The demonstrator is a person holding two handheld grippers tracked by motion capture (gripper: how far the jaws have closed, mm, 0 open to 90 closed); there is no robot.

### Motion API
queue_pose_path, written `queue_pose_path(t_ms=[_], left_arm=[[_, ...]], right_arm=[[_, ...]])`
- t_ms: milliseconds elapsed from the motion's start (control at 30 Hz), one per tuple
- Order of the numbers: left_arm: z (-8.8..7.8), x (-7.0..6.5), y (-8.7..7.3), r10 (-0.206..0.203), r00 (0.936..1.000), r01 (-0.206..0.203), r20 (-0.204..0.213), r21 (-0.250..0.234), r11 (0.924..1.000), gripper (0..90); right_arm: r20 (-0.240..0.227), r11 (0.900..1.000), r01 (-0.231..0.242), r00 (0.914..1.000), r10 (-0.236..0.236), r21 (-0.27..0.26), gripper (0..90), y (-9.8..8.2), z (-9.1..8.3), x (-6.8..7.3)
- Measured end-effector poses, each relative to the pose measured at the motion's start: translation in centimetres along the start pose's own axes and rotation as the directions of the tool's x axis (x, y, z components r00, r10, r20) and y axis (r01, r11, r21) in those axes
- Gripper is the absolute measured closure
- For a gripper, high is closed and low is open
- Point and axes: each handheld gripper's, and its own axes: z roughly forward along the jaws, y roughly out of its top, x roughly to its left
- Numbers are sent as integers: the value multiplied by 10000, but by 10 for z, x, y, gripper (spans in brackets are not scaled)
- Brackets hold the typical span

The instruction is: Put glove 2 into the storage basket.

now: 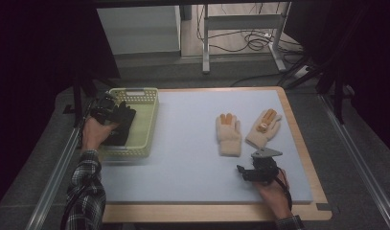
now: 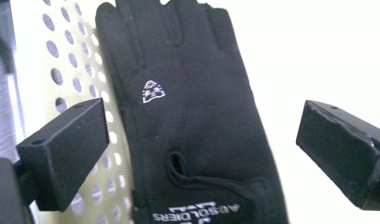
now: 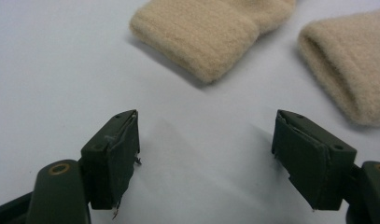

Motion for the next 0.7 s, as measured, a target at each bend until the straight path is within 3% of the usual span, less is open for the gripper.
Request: queue_pose_path(t_ms=[233,433,500,633,667,700], left_arm=[[-13,-8,-8,162,9959,-72,895,-996,9950,28],[-22,-24,-11,792,9898,-603,1182,-1552,9860,17],[-29,-34,-13,1162,9848,-911,1294,-1854,9784,14],[-39,-49,-15,1510,9773,-1144,1484,-2303,9664,10],[-39,-49,-15,1510,9773,-1144,1484,-2303,9664,8],[-45,-59,-17,1733,9715,-1285,1614,-2557,9582,6]], right_arm=[[8,10000,-3,10000,3,1,230,0,0,0],[12,10000,5,10000,-5,3,230,0,0,0],[9,10000,12,10000,-12,-2,230,0,0,0],[10,10000,5,10000,-5,2,230,0,0,0],[9,10000,19,10000,-19,-1,230,0,0,0],[12,10000,10,10000,-10,5,230,0,0,0]])
